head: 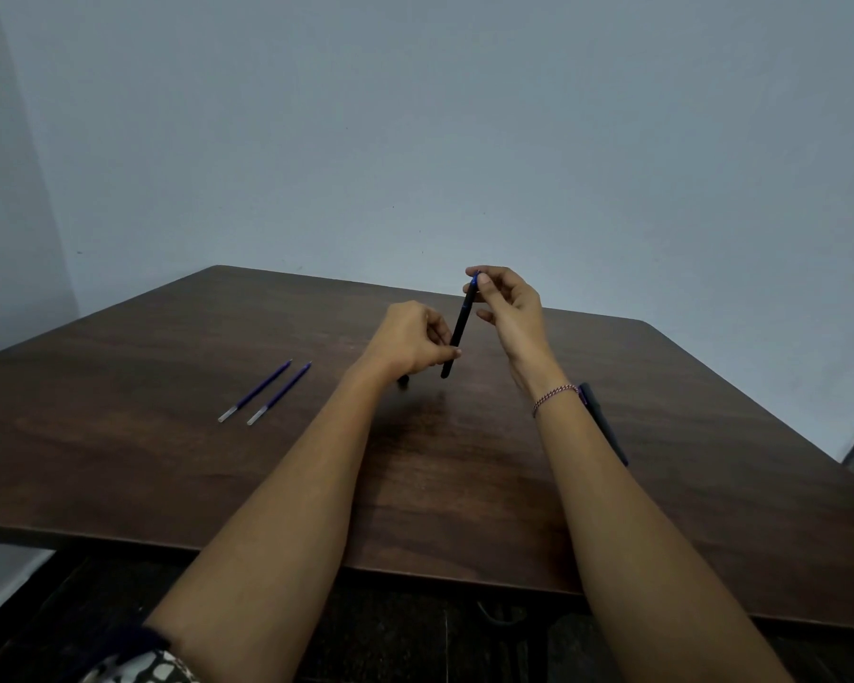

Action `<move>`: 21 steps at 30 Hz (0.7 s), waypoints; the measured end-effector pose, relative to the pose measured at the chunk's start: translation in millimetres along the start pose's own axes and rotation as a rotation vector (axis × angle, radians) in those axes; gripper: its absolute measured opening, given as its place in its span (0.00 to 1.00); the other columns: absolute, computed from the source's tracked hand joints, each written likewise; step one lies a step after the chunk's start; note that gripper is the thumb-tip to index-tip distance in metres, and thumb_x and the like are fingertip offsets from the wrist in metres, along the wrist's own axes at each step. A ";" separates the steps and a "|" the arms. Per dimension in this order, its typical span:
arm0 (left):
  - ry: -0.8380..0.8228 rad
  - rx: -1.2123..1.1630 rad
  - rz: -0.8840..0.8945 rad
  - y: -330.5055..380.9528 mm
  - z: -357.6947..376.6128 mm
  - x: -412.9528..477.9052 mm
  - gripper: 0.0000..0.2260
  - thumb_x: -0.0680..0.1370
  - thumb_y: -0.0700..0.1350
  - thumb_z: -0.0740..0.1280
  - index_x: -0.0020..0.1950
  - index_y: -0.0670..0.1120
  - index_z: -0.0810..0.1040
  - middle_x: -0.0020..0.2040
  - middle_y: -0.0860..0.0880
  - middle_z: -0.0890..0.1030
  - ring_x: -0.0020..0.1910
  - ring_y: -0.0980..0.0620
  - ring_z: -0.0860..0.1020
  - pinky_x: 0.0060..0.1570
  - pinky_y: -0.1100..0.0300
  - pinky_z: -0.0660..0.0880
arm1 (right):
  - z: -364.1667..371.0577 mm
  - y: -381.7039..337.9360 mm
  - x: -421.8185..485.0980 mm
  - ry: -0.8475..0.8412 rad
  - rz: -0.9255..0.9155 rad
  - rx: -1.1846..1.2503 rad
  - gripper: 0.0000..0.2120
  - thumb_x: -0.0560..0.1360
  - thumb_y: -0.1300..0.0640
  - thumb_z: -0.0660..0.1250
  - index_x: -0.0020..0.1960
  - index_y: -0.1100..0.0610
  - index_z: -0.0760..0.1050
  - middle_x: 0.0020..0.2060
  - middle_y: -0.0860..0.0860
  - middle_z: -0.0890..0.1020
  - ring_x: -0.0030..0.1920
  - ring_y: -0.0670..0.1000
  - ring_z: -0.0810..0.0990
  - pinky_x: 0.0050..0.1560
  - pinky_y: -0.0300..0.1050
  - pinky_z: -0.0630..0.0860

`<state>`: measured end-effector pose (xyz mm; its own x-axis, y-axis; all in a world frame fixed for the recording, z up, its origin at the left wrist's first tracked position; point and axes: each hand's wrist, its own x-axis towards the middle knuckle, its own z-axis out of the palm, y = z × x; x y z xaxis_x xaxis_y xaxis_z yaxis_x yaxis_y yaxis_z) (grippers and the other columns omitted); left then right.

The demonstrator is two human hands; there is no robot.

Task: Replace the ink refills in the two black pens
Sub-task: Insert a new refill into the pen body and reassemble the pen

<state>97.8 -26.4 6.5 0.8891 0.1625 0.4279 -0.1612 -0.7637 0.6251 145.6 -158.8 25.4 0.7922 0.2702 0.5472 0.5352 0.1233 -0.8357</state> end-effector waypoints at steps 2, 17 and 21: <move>0.004 0.004 0.003 -0.4 0.0 -0.3 0.07 0.67 0.44 0.76 0.38 0.46 0.79 0.30 0.55 0.78 0.30 0.61 0.76 0.30 0.73 0.71 | 0.1 0.0 0.4 0.010 0.005 0.002 0.06 0.79 0.57 0.63 0.52 0.55 0.78 0.43 0.45 0.80 0.47 0.43 0.79 0.43 0.32 0.74; 0.002 -0.008 0.000 -0.3 -0.2 -0.9 0.08 0.67 0.45 0.76 0.35 0.48 0.78 0.30 0.54 0.78 0.29 0.60 0.76 0.31 0.70 0.72 | 0.5 -1.6 -0.4 -0.004 0.031 0.027 0.05 0.78 0.57 0.65 0.51 0.58 0.76 0.42 0.49 0.81 0.48 0.46 0.79 0.49 0.40 0.76; -0.001 -0.014 -0.004 0.7 -0.8 -1.3 0.08 0.68 0.44 0.76 0.34 0.49 0.77 0.31 0.53 0.79 0.31 0.58 0.78 0.32 0.69 0.74 | 1.2 -1.3 -0.1 0.008 0.040 0.040 0.05 0.78 0.56 0.65 0.50 0.57 0.76 0.42 0.49 0.81 0.47 0.46 0.79 0.48 0.41 0.76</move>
<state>96.2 -26.7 6.9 0.8901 0.1649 0.4249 -0.1640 -0.7541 0.6360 144.5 -157.9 26.3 0.8150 0.2684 0.5135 0.4911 0.1505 -0.8580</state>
